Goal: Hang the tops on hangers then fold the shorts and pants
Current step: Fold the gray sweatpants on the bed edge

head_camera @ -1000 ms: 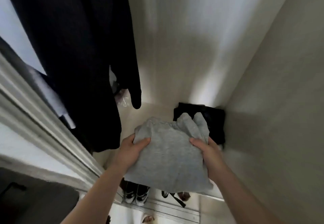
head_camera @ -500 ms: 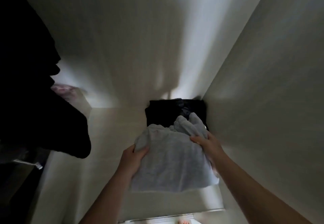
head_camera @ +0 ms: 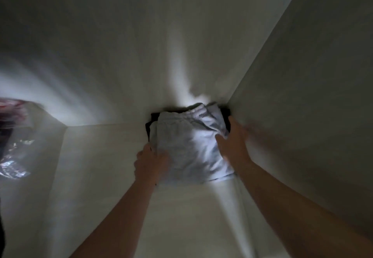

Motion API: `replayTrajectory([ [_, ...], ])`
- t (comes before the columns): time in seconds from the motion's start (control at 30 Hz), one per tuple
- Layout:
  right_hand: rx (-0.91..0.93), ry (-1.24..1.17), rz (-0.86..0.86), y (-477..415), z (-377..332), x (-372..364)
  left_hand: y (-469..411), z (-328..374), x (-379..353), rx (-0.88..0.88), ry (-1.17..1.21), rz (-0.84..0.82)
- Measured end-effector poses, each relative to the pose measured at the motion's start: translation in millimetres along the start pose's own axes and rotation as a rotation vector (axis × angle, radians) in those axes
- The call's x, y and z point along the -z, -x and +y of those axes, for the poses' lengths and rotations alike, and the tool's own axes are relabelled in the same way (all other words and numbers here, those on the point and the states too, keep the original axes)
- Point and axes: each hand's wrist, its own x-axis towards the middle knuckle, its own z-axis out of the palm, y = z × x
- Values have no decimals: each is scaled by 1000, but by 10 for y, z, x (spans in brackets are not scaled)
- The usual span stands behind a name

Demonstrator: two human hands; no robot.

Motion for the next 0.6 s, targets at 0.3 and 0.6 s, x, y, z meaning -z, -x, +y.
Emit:
replayTrajectory([
  [0.3, 222, 539, -87, -84, 428, -738, -311, -79, -684, -550, -495, 172],
  [0.6, 240, 560, -61, -604, 857, -1316, -1066, -404, -1035, -578, -622, 254],
])
